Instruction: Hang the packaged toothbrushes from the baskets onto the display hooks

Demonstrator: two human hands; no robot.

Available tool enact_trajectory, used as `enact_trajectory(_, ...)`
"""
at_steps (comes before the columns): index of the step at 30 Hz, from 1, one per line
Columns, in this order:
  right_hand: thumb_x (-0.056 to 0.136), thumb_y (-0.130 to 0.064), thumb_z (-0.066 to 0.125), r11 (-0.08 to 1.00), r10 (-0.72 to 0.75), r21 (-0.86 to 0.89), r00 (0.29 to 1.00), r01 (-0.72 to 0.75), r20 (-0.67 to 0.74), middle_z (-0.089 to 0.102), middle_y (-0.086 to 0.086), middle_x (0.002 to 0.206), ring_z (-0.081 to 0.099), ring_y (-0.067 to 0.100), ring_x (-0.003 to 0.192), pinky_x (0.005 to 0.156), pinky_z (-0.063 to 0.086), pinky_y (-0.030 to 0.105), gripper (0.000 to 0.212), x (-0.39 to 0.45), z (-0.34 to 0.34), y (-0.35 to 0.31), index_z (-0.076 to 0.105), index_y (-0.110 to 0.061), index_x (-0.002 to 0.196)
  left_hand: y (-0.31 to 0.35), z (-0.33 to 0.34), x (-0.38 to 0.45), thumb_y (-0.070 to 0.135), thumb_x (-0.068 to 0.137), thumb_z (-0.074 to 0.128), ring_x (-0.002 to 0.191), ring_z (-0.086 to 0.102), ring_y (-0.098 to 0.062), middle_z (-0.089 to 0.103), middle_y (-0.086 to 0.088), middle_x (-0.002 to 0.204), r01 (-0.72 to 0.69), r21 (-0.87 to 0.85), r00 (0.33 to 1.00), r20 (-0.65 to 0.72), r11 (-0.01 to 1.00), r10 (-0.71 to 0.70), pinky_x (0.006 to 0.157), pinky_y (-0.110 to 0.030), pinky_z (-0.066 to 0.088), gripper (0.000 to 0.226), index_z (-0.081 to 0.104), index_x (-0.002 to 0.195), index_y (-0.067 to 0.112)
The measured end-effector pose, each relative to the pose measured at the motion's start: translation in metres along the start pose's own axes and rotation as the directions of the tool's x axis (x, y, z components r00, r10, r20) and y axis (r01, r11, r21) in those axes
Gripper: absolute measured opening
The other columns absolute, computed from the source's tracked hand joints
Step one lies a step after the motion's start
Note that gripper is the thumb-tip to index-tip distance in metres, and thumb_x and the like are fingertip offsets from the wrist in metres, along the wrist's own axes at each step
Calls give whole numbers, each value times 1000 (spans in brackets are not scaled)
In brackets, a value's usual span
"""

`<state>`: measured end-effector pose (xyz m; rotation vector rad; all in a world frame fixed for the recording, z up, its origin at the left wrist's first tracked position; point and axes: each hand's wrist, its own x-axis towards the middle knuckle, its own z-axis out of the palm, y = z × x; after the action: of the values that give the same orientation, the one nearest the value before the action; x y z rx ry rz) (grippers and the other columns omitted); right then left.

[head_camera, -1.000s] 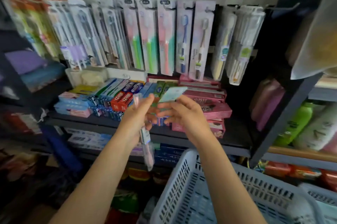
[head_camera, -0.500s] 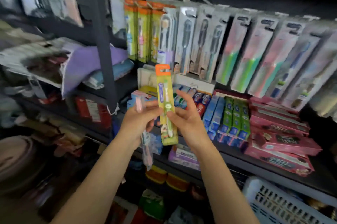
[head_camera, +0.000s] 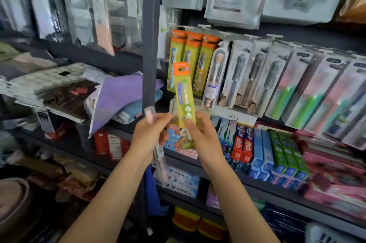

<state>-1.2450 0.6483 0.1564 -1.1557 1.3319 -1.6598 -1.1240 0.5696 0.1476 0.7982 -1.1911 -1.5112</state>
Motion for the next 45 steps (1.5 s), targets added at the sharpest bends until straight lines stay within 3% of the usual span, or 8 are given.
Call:
enact_trajectory(7, 107, -25, 50, 991, -125, -70, 975, 114, -184, 66, 3, 67, 50, 23, 47, 43, 43, 32, 15, 59, -10, -18, 50, -13, 116, 9, 4, 30, 37, 95, 66, 35, 24, -14, 27, 2, 42, 80, -56, 997, -7, 995, -81, 41, -25, 23, 45, 44, 61, 19)
enact_trajectory(14, 107, -25, 48, 981, -175, -120, 959, 151, -224, 63, 13, 74, 45, 18, 39, 39, 35, 21, 19, 97, -28, -27, 48, -12, 122, 17, 16, 52, 39, 94, 67, 35, 22, -13, 25, 2, 44, 53, -26, 999, 6, 998, -53, 39, -24, 20, 45, 42, 62, 19)
enact_trajectory(23, 107, -26, 48, 972, -216, -150, 936, 180, -277, 64, 13, 76, 44, 15, 41, 42, 40, 24, 10, 115, -45, -21, 51, -18, 112, 10, 38, 64, 50, 82, 72, 39, 21, -16, 23, -1, 47, 26, 32, 999, 43, 999, -28, 44, -25, 22, 50, 39, 58, 21)
enact_trajectory(28, 108, -34, 46, 996, -93, -35, 966, 87, -240, 65, 6, 77, 53, 12, 46, 44, 39, 22, 20, 118, -37, -11, 57, -17, 104, 11, 47, 63, 49, 89, 68, 42, 23, -17, 24, 0, 47, 31, 84, 998, 49, 996, -35, 45, -27, 25, 54, 36, 55, 22)
enact_trajectory(33, 106, -42, 47, 994, 74, 97, 977, -56, -198, 72, 7, 77, 71, 22, 60, 61, 57, 36, 46, 128, -21, -1, 61, 0, 111, 11, 48, 60, 49, 91, 67, 44, 23, -17, 24, 0, 49, 62, 98, 996, 53, 993, -67, 48, -29, 25, 50, 41, 58, 22)
enact_trajectory(38, 104, -46, 49, 976, 191, 134, 971, -172, -144, 71, 14, 85, 70, 25, 60, 64, 60, 40, 38, 118, -17, 5, 55, -10, 115, 14, 45, 55, 60, 98, 46, 41, 24, -12, 28, 3, 51, 246, 34, 963, 106, 969, -249, 40, -23, 28, 46, 44, 79, 19)
enact_trajectory(42, 101, -41, 58, 965, 261, 87, 937, -247, -232, 60, 9, 69, 54, 17, 42, 39, 43, 26, 39, 107, -23, 21, 45, -6, 115, 9, 34, 50, 50, 103, 45, 45, 34, -10, 40, 2, 58, 264, -73, 949, 199, 962, -245, 39, -20, 30, 36, 44, 92, 16)
enact_trajectory(45, 100, -33, 61, 965, 261, 54, 943, -256, -208, 45, 3, 58, 37, 13, 37, 37, 28, 22, 30, 98, -32, 24, 47, -8, 108, 10, 32, 47, 39, 104, 49, 52, 51, -11, 53, 0, 65, 153, -58, 980, 138, 986, -144, 43, -21, 39, 28, 52, 99, 12)
